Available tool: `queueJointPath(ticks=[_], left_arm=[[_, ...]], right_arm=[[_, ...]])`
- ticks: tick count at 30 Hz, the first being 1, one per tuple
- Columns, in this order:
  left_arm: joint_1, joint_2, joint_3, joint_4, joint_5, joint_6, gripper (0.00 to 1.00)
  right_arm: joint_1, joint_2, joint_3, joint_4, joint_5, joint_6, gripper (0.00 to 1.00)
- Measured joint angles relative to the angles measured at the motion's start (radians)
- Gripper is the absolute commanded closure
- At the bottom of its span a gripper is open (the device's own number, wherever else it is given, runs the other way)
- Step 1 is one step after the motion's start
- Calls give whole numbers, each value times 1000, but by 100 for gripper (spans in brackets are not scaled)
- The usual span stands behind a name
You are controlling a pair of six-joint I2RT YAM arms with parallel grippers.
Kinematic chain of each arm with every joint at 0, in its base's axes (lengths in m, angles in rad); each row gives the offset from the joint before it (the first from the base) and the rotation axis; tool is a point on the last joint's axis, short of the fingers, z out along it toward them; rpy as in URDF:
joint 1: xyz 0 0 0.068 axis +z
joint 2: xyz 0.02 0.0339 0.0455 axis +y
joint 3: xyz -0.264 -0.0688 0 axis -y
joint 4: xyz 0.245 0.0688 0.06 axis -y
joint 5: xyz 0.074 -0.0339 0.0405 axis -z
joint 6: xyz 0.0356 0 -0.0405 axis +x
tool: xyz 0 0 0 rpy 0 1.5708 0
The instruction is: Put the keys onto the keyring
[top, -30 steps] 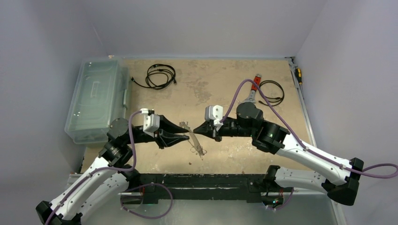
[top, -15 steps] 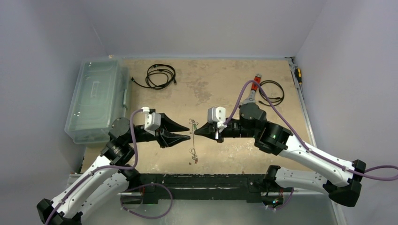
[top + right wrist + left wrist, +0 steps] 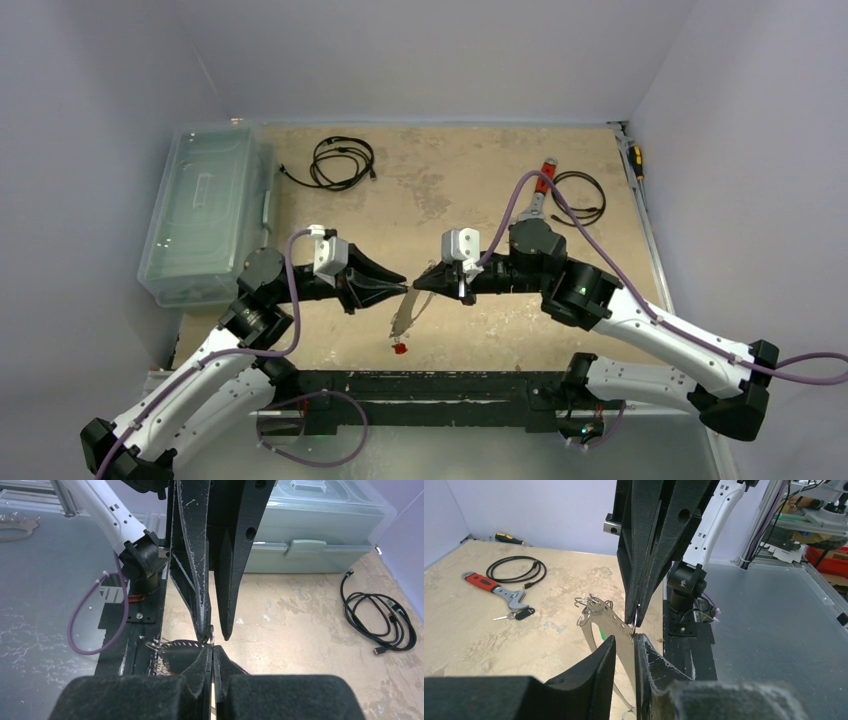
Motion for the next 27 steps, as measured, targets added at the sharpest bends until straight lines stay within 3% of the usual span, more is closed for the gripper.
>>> queueJointPath(ticks=[19,23,27], left_arm=[[0,20,0,14,1,-22,90],[0,21,-2,27,2,-29,100],[0,14,-2,30,5,-36,100]], right_arm=[[0,20,0,39,-23,5,100],[0,20,0,49,-24,11,100],[-1,23,0,59,-27,14,100]])
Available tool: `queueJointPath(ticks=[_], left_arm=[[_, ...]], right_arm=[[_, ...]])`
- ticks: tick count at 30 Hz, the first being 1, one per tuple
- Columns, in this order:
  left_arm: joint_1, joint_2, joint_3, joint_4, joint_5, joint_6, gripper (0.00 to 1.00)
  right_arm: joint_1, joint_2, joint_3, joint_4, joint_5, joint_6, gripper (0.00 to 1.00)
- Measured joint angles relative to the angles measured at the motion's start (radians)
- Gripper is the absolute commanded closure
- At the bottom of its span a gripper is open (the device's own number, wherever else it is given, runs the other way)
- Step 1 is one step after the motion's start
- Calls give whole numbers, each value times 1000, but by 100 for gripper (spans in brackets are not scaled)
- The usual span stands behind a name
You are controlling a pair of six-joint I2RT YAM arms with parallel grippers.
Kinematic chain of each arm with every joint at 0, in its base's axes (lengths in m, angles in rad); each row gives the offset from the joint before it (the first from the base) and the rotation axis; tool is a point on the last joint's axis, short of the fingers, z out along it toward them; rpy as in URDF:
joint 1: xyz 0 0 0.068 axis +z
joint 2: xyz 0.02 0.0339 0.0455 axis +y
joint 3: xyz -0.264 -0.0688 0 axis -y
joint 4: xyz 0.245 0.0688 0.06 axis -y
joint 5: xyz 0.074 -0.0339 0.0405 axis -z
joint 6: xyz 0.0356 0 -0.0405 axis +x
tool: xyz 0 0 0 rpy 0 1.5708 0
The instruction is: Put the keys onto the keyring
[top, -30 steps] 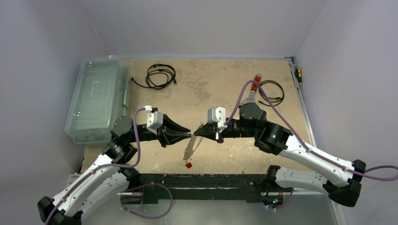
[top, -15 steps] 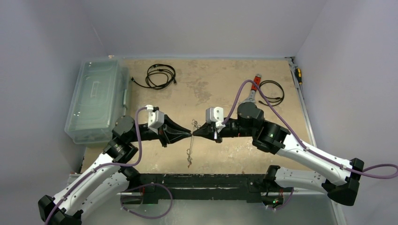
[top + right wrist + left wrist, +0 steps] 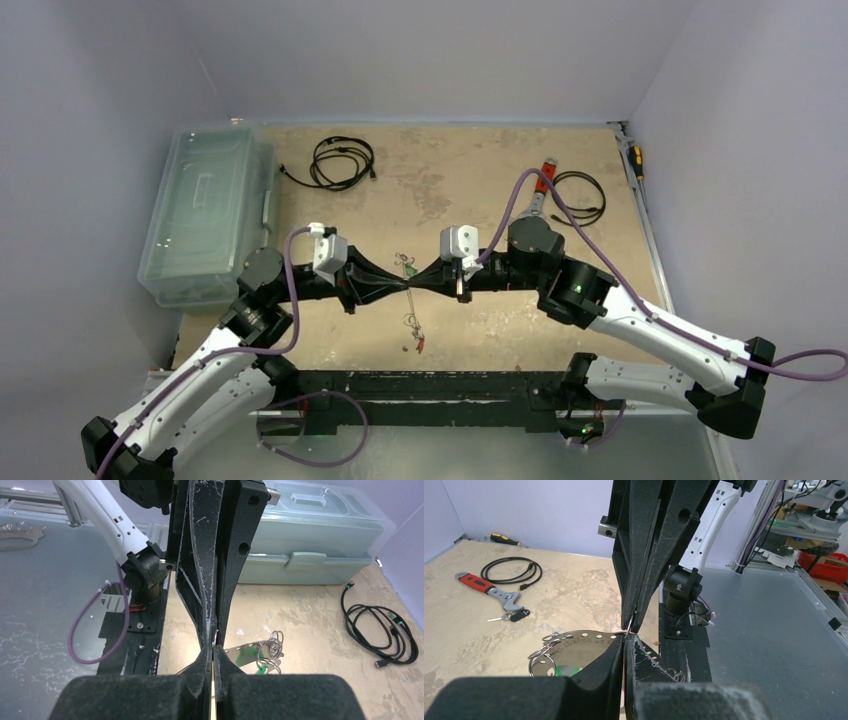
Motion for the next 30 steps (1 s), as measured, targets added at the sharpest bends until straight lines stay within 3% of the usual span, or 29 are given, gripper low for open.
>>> queueJointPath(ticks=[5,8,11,14,24,30], left_arm=[[0,-29,0,-4,-5,3,100],[0,-43,0,-8,-6,10,100],[0,-55,0,-23,-9,15,100],[0,-67,0,-31,-25,21,100],[0,-95,0,-74,-91,50,100],[0,-102,2,-109,-139,68,100]], right_arm=[[0,2,0,25,-10,7,97],[0,8,0,42,-18,13,70],[0,17,0,47,-13,22,50],[0,21,0,47,-2,27,38],[2,-126,-87,191,131,61,31],[3,-246,-195,341,350,115,27]])
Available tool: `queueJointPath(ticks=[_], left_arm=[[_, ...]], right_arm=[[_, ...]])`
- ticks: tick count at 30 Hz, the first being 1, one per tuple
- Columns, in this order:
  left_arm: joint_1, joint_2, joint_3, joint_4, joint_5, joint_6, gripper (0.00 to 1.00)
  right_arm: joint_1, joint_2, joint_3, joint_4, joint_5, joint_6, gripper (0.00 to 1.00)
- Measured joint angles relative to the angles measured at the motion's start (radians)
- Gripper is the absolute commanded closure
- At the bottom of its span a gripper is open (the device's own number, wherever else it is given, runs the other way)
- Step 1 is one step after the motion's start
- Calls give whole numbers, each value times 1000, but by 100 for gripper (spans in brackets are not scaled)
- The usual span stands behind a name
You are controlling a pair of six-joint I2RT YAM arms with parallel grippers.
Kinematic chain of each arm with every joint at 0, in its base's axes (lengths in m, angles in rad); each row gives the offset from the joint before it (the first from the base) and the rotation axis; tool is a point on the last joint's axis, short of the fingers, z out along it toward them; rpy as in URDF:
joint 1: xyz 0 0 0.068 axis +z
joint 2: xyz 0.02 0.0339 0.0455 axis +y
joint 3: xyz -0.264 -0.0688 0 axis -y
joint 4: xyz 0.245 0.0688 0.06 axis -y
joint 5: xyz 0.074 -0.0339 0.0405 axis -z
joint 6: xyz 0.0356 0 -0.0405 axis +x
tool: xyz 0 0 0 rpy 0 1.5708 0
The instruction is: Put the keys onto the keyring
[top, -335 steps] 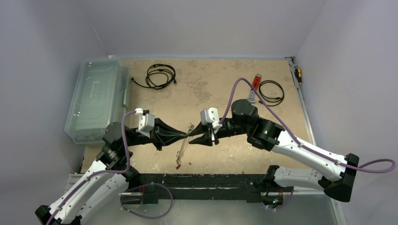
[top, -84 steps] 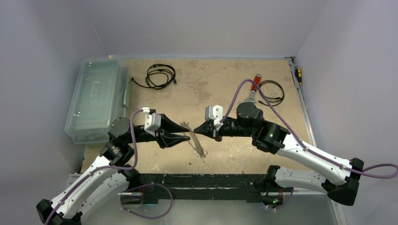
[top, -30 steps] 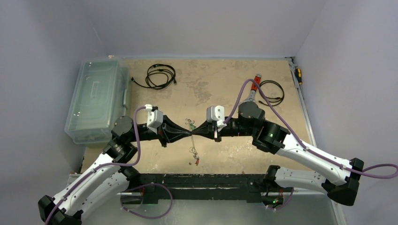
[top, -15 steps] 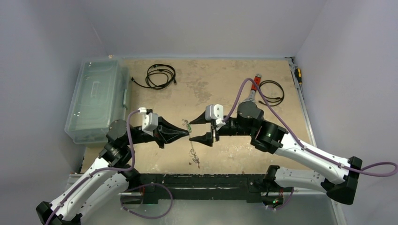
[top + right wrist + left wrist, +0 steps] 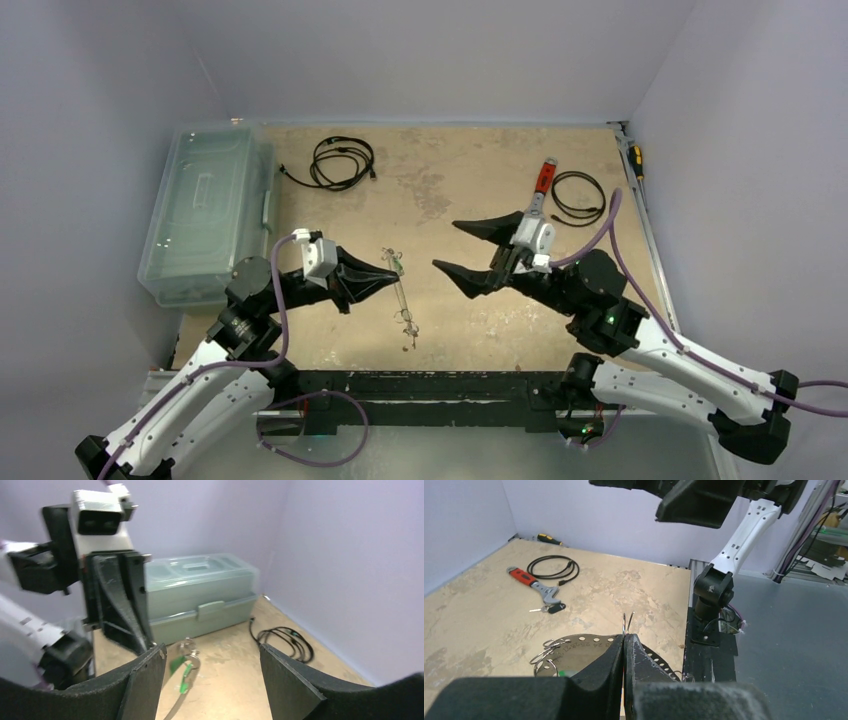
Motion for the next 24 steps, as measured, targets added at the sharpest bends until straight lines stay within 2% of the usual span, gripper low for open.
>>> queueJointPath(ticks=[6,14,16,20,24], left_arm=[[0,2,2,-42,-48,5,100],[0,3,21,-109,-142,33,100],[0,4,29,-130,-178,42,100],[0,6,41,-166,-247,60,100],[0,0,42,-189,-289,66,100]], right_arm=[[0,-63,-86,53,263,82,26],[0,-51,-108,44,568,198,25],[0,-34,-101,24,623,231,22],[0,25,-5,-40,685,369,9],[0,106,209,-104,708,604,8]])
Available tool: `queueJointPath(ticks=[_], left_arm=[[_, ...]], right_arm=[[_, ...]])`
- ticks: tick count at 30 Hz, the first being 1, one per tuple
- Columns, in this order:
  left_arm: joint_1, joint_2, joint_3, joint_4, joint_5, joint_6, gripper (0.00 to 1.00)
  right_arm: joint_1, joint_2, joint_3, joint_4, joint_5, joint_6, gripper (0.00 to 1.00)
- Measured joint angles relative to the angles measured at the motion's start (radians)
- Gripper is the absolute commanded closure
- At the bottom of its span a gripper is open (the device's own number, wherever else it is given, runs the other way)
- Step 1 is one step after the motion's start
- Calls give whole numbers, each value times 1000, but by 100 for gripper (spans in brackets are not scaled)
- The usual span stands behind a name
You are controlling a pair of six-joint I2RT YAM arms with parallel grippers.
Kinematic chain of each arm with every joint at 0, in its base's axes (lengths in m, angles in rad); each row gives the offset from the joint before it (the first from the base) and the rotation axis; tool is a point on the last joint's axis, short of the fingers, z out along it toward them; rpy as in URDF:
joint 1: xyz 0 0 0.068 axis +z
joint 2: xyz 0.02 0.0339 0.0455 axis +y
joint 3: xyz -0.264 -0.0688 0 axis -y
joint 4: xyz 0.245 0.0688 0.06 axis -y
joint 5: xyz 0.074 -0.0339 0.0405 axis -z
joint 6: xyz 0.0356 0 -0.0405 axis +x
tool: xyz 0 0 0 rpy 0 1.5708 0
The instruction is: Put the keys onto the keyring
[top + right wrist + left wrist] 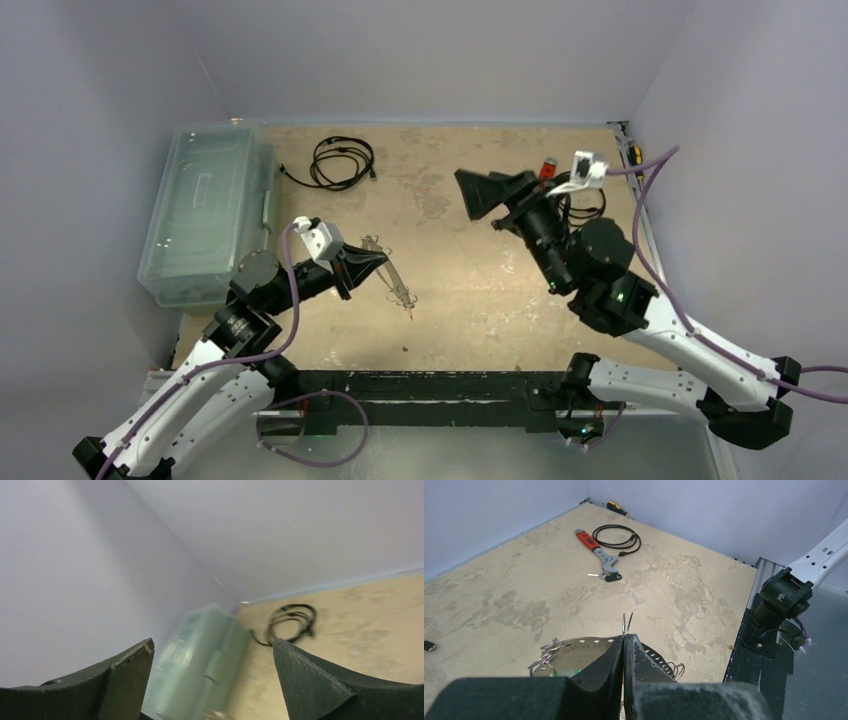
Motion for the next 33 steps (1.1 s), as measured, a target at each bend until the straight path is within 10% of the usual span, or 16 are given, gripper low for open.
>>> queueJointPath(ticks=[12,27,33], left_arm=[[0,22,0,-12,-43,2,100],[0,4,0,-19,-52,8,100],[0,19,8,-32,-77,8,100]], right_arm=[[3,444,504,-480,99,581,1],[2,453,444,-513,172,548,1],[-180,394,161,-424,59,336,20]])
